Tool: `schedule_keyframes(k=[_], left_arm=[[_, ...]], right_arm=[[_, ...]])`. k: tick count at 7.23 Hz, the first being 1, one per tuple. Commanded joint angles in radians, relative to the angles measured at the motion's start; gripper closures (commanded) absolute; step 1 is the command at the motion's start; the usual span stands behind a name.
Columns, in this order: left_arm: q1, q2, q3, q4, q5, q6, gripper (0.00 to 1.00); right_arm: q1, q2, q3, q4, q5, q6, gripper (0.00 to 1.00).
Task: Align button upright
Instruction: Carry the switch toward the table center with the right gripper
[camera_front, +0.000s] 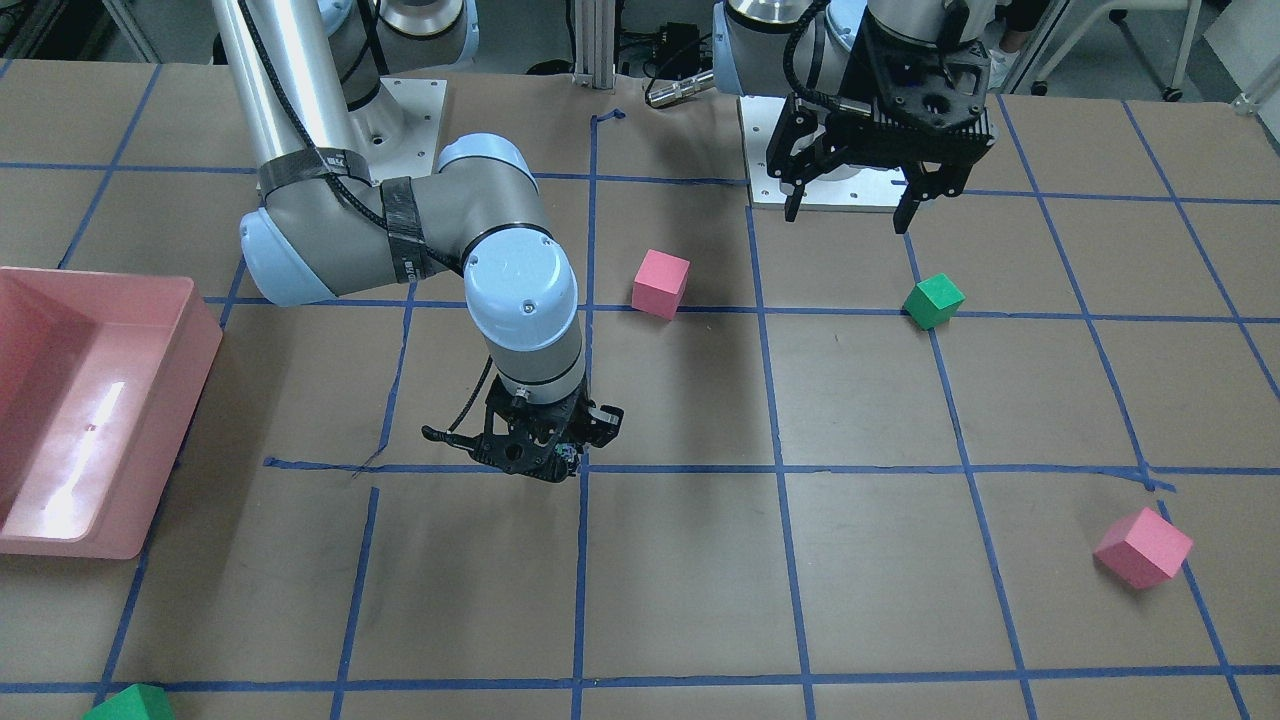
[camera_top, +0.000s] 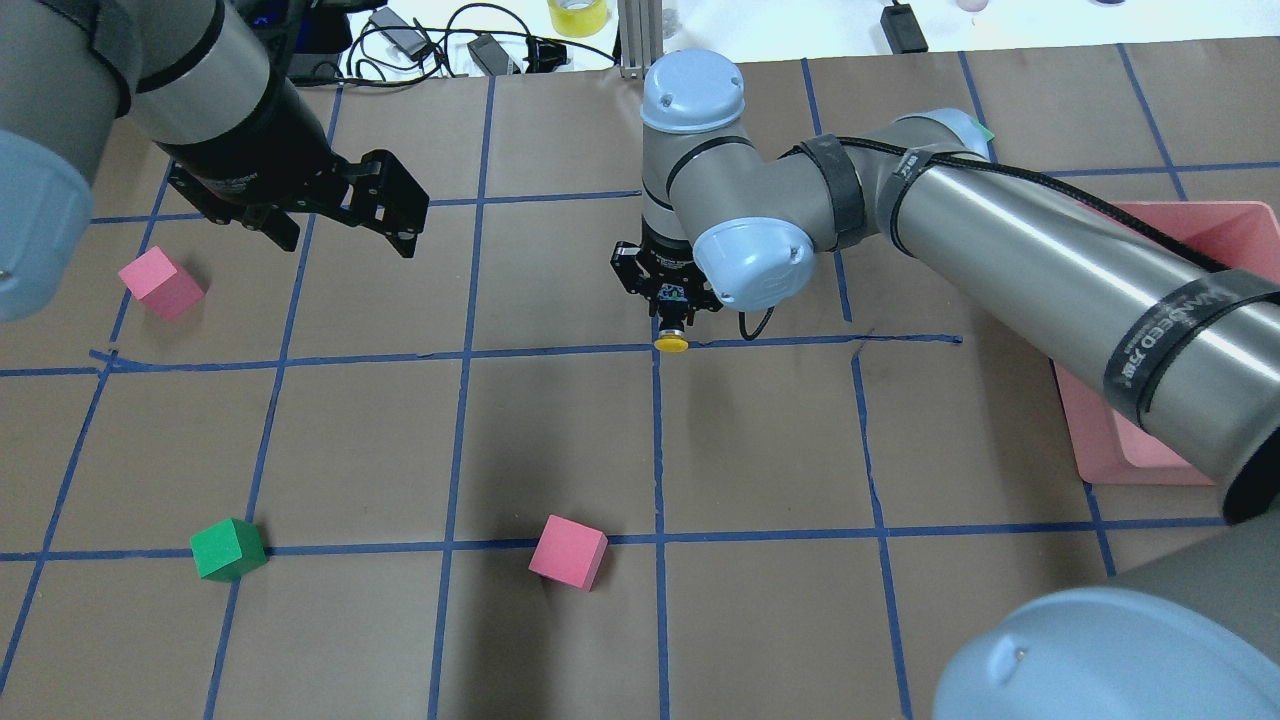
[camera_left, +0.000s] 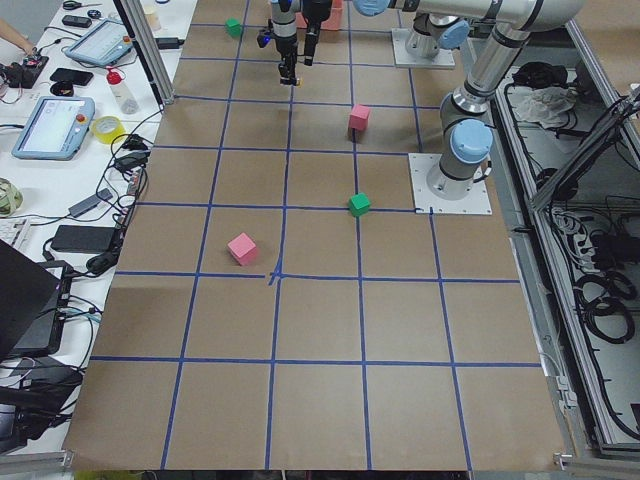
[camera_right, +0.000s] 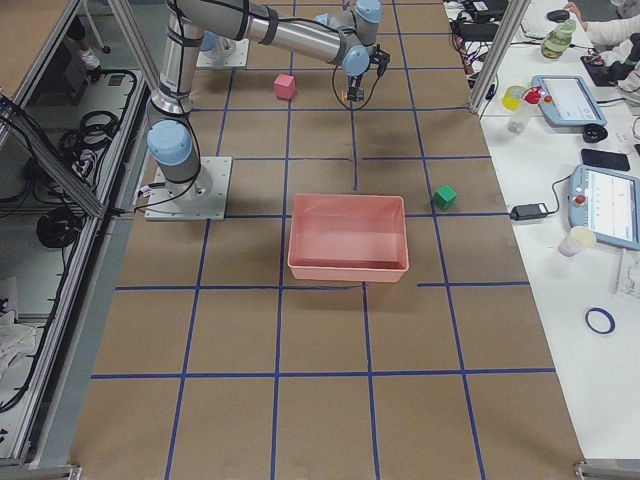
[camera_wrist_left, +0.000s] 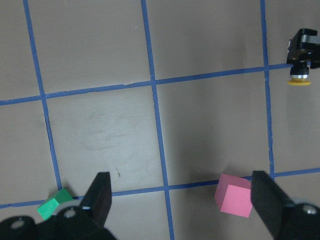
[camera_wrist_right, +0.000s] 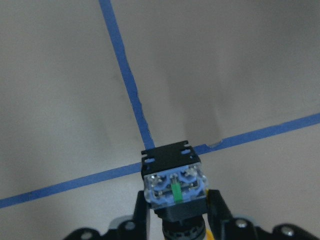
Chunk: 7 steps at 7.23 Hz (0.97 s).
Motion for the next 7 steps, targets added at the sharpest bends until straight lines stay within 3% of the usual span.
schedule_keyframes(k=[1,5,7], left_arm=[[0.000,0.000,-0.001,0.000,0.000,0.000,0.00],[0.000,0.000,-0.001,0.000,0.000,0.000,0.00],[0.000,0.000,0.001,0.000,0.000,0.000,0.00]], right_arm=[[0.001,0.036,-0.005,-0.033,-0.009,-0.008,1.00],[0.005,0.110,-0.012,-0.159,0.013,0.000,1.00],[0.007,0.131,-0.049,-0.160,0.062,0.026,1.00]])
